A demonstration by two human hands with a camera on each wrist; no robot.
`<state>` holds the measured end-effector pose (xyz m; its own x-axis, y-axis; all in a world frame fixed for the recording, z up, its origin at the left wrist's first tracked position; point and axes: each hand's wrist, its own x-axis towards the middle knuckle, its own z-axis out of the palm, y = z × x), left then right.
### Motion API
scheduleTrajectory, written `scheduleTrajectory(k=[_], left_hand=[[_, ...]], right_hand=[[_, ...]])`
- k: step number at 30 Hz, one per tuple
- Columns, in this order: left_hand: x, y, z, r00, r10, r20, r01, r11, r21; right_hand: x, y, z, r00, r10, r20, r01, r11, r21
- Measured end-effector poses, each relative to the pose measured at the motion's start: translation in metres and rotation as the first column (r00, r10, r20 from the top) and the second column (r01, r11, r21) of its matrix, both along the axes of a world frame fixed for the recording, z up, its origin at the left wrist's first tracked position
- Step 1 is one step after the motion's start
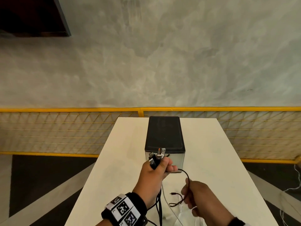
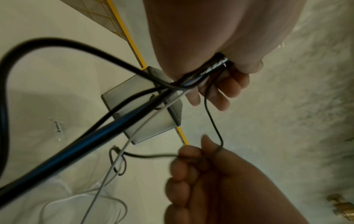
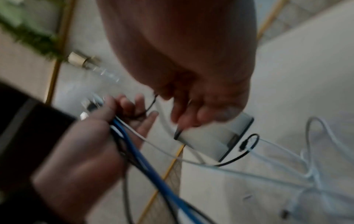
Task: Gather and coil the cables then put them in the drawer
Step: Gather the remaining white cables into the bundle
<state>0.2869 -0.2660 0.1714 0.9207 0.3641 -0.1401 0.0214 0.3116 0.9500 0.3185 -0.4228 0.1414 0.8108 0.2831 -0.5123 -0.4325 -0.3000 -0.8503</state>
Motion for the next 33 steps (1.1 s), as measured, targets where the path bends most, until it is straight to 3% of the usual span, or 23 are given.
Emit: scheduleTrajectory(k=[2,4,6,9,12,14,16,18,21,23,24,25,28,29,31,33], left_hand=[[0.001,0.002,-0.002,0.999,0.041,0.006,-0.041,0.999,0.011],[-0.001,0.005,-0.003,0.998,0.064,0.010,-0.064,0.998,0.017],[-0.003,0.006,-0.002,0.998,0.062,0.020,-0.062,0.998,0.010],[-0.009,0.001,0.001,0.999,-0.018,0.027,0.018,1.000,0.001],[-0.021,-0.003,0.002,0.986,-0.165,-0.014,0.165,0.985,0.054],[-0.031,-0.001,0.002,0.967,-0.249,-0.057,0.252,0.966,0.056],[-0.038,0.004,0.002,0.934,-0.330,-0.135,0.336,0.941,0.024],[-0.043,0.013,0.002,0.858,-0.419,-0.298,0.439,0.898,0.002],[-0.051,0.030,0.000,0.630,-0.522,-0.575,0.612,0.789,-0.047],[-0.057,0.039,-0.002,0.508,-0.550,-0.663,0.690,0.721,-0.069],[-0.058,0.040,-0.003,0.482,-0.549,-0.683,0.711,0.700,-0.061],[-0.059,0.039,-0.004,0.507,-0.531,-0.679,0.704,0.709,-0.029],[-0.046,0.028,-0.017,0.811,-0.323,-0.487,0.444,0.882,0.156],[-0.039,0.022,-0.020,0.879,-0.224,-0.422,0.335,0.918,0.210],[-0.028,0.012,-0.027,0.931,-0.101,-0.350,0.223,0.918,0.327],[-0.022,0.006,-0.035,0.943,-0.090,-0.319,0.230,0.871,0.434]], right_hand=[[0.004,-0.012,0.003,0.976,-0.215,0.020,0.215,0.976,0.023],[0.006,-0.021,0.007,0.961,-0.275,-0.033,0.277,0.960,0.043],[0.001,-0.016,0.010,0.970,-0.150,-0.193,0.167,0.983,0.072],[-0.006,0.002,0.012,0.897,0.083,-0.435,0.004,0.981,0.196],[0.001,0.014,0.010,0.839,0.021,-0.544,0.194,0.922,0.334],[0.010,0.016,0.003,0.793,-0.079,-0.605,0.367,0.854,0.369],[0.020,0.016,-0.003,0.767,-0.119,-0.631,0.435,0.819,0.375],[0.028,0.015,-0.007,0.755,-0.150,-0.639,0.472,0.800,0.370],[0.037,0.016,-0.014,0.739,-0.227,-0.635,0.539,0.764,0.354],[0.040,0.019,-0.022,0.725,-0.261,-0.637,0.575,0.738,0.352],[0.041,0.020,-0.026,0.716,-0.278,-0.641,0.594,0.725,0.349],[0.041,0.022,-0.029,0.712,-0.286,-0.641,0.600,0.723,0.343],[0.030,0.032,-0.032,0.749,-0.241,-0.617,0.527,0.781,0.334],[0.024,0.037,-0.032,0.767,-0.213,-0.605,0.490,0.803,0.339],[0.012,0.046,-0.032,0.797,-0.169,-0.579,0.431,0.831,0.351],[0.005,0.047,-0.030,0.833,-0.151,-0.532,0.386,0.848,0.364]])
